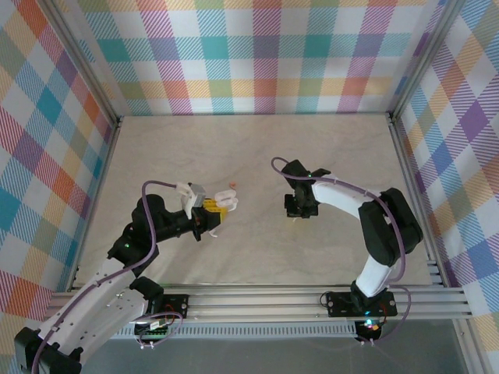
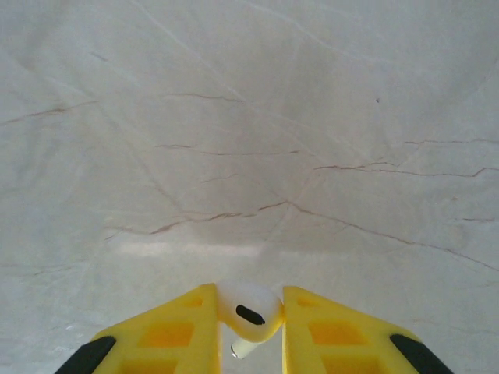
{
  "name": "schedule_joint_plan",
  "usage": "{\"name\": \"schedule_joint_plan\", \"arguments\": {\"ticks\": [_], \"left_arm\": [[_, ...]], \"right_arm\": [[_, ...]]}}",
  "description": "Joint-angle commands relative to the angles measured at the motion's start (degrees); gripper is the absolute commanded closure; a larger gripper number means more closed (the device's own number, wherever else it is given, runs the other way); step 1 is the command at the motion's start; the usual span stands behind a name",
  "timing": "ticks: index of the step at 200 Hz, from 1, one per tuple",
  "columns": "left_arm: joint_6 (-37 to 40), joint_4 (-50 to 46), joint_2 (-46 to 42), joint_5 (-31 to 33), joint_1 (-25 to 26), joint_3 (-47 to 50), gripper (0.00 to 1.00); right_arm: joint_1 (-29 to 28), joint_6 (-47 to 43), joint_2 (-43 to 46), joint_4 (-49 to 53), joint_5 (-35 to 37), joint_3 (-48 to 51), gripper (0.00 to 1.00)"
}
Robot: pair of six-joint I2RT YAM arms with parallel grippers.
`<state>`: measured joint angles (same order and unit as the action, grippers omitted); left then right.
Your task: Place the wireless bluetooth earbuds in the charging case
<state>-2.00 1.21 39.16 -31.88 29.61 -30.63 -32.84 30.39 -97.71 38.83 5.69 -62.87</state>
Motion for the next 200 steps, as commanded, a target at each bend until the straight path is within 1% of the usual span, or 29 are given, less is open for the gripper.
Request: {"name": "schedule_joint_plan", "arguments": {"ticks": [1,44,87,129,200], "left_arm": [[-0.82,4.96,1.08,0.16,0.54,1.43,1.00],[-1.21,9.59,4.57,1.89,0.54,2.85,1.00],[-2.19,14.29,9.25,1.35,0.54,2.55,1.00],[-3.00,17.97,11.07,1.43,0.53,2.57,1.00],[-2.57,21.11,12.26,2.09,0.54,3.74,1.00]], "right_arm": [[-1.71,-1.61,3.97,3.29,2.40,-2.84,0.77],[-3.87,-2.79,8.33,6.21,4.69,-5.97,0.77],[-6.02,-3.75,11.11,8.38,5.73,-9.64,0.77],[-9.02,-4.45,12.10,9.12,7.25,-13.23,0.77],[-16.51,-11.21,16.79,-0.27,11.17,-13.98,0.77]]}}
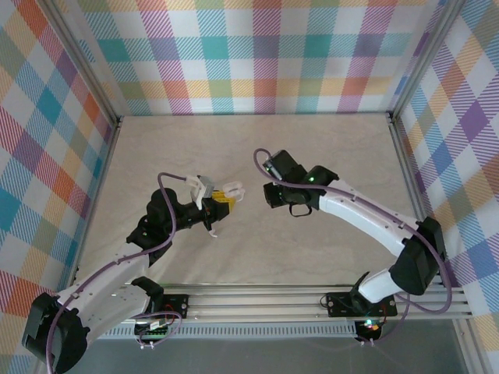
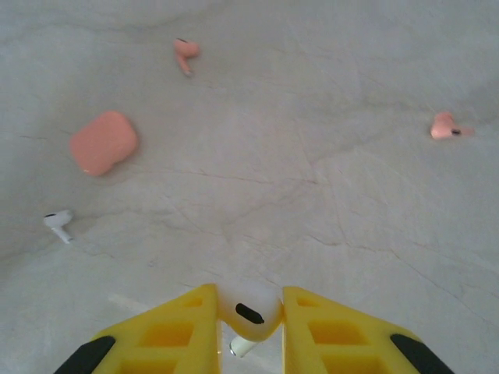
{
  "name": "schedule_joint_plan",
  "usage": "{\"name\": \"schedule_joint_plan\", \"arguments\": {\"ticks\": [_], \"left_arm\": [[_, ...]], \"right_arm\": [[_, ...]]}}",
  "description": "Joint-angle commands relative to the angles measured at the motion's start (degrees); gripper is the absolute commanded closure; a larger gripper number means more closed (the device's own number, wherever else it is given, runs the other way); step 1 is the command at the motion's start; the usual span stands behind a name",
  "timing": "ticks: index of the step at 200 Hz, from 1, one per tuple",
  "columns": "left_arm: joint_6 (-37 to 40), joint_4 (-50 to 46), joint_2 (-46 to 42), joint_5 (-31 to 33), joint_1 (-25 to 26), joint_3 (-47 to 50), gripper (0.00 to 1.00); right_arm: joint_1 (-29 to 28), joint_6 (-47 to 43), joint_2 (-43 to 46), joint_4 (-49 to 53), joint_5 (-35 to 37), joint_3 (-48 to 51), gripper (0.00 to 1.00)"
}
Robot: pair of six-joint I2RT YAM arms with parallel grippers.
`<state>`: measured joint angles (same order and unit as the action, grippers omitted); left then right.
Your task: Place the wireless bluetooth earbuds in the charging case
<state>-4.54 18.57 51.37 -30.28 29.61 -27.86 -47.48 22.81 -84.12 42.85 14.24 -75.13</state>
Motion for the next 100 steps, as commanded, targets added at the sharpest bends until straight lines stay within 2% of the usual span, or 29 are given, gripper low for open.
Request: {"name": "schedule_joint_plan", "arguments": {"ticks": [1,38,100], "left_arm": [[-0.03,3.76,0.00,0.49,0.54,0.96,1.00],[0.05,3.76,-0.11,0.66,0.54,0.62,1.00],[-0.17,2.97,0.12,0.03,0.72,-0.79,1.00]], "right_arm": [[-1.93,-3.77,3.36,-4.41,2.67,-1.75,0.77],[-4.86,-10.01,6.27,-9.44,3.70,-2.11,0.77],[-6.31,-16.06,7.32,-14.08,-0.61,-2.38,0.76]]}}
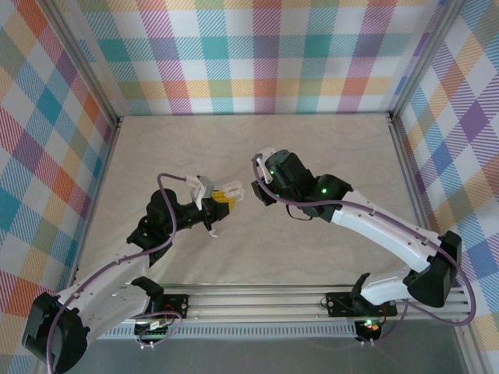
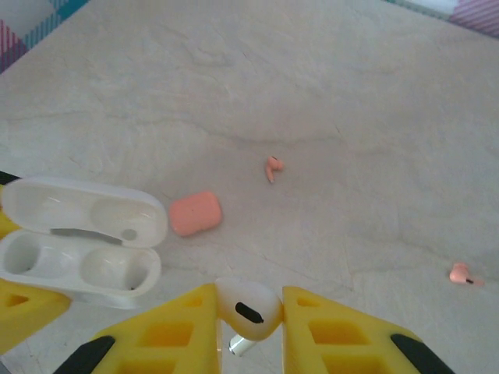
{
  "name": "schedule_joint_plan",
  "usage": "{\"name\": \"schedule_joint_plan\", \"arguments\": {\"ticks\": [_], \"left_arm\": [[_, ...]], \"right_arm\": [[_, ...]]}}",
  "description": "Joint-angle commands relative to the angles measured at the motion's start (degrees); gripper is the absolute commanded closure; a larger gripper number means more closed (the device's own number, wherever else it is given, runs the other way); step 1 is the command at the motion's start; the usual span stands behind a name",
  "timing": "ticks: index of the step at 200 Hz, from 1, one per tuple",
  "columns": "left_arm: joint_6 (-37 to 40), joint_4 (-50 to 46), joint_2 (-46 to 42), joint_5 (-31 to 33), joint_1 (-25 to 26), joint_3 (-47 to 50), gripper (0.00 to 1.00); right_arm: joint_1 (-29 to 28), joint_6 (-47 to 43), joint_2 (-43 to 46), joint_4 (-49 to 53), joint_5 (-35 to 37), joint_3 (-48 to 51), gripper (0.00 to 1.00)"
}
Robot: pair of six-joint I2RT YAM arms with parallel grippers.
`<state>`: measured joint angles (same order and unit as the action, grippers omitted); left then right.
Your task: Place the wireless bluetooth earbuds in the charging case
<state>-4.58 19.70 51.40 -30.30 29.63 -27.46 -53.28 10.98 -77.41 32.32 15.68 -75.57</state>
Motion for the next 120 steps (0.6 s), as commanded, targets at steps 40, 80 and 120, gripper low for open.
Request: {"name": "schedule_joint_plan", "arguments": {"ticks": [40,80,120], "left_arm": [[-0.27,1.29,0.94,-0.80,0.84,-2.24,1.00],[-0.59,2.07,1.45,-0.12,1.39,-2.74,1.00],[-0.78,2.27,2.27,-0.43,1.79,-4.12,1.00]], "right_arm": [[-0.78,-7.15,-0.46,-4.54,-4.57,-3.35,0.76],[-0.95,-8.39,-0.79,-5.79,-5.56,-3.67,0.75],[-1.13,-8.79,-2.43,-5.86,-6.27,-3.55,0.75]]}}
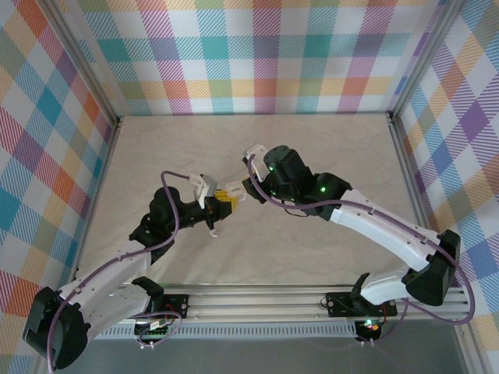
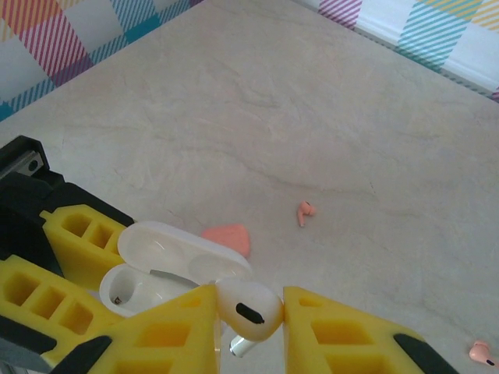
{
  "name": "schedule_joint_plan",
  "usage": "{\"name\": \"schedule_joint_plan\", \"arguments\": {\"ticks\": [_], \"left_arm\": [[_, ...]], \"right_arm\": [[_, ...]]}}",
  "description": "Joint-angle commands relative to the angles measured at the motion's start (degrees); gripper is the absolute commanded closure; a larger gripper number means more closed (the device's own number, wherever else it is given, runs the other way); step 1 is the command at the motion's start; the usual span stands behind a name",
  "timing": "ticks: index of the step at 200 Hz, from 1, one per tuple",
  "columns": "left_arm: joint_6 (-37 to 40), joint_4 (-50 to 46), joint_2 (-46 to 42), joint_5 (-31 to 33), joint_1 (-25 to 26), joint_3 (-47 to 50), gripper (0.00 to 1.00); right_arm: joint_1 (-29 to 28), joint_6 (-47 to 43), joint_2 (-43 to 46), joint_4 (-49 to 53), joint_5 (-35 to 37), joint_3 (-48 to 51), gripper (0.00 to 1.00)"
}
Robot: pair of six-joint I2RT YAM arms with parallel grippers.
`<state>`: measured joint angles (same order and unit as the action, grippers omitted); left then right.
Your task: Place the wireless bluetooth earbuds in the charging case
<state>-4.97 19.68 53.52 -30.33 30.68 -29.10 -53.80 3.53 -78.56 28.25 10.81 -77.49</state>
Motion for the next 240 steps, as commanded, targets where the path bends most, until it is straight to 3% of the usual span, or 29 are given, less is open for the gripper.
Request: {"name": "schedule_joint_plan", "arguments": {"ticks": [1,136,240], "left_arm": [[-0.39,2.25,0.12,-0.42,0.77,-2.51,1.00],[-0.12,-0.61,-3.05,0.99,0.79,-3.77,1.00],[-0.80,0.75,-1.90,0.95,0.86,-5.79,1.00]], "right_arm": [[-0.60,-1.38,-1.30,-1.84,-1.44,-1.62,0.75],[-0.60,-3.45,-2.69,-4.24,-4.51,1.93,0.73],[-0.60,5.24,-1.54,-4.08,-4.17,3.52,0.72]]}}
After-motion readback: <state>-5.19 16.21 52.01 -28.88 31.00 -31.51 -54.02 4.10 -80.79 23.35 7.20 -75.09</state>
